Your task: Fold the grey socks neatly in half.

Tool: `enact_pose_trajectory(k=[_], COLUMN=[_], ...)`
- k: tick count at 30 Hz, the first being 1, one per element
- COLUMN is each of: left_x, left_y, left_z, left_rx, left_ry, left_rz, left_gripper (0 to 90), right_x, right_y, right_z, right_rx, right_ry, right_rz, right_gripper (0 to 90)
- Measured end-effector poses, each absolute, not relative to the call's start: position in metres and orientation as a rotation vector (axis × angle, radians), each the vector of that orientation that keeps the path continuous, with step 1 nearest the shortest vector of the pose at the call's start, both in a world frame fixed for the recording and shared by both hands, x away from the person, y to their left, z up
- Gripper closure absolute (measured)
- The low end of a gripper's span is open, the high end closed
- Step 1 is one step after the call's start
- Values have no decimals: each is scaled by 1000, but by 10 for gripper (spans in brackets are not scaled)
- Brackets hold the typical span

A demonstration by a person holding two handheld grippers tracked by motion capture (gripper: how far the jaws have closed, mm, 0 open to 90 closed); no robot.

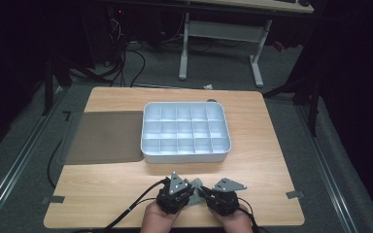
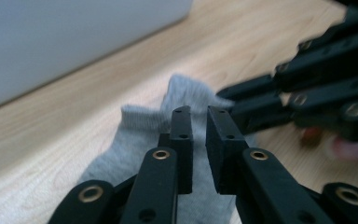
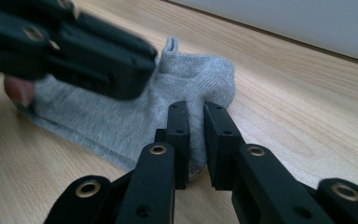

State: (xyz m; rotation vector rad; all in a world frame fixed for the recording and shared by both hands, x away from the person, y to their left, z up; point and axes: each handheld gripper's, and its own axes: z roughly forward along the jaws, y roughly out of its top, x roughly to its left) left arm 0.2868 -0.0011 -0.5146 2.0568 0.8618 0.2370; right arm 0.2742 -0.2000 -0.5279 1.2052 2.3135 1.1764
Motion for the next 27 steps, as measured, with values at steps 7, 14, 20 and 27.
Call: enact_pose_trajectory(k=[7,14,20,27], left_x=[284,287,291,293], left_y=[-3,-5,-7,-9], left_z=[-526,-527,-528,-528], left_rx=[2145,2155,2168,2165], left_ry=[858,837,813,810], left_rz=[250,302,342,350], left_gripper=[830,838,839,839], right_x=[273,271,272,272], right_y=[-207,-209,-210,-210], right_z=[-524,-518,-516,-516], right_rx=[1230,1221,1223,1223], right_ry=[2291,2263,2236,2219], right_rz=[1222,1271,1287,1290], right_gripper=[821,824,827,827])
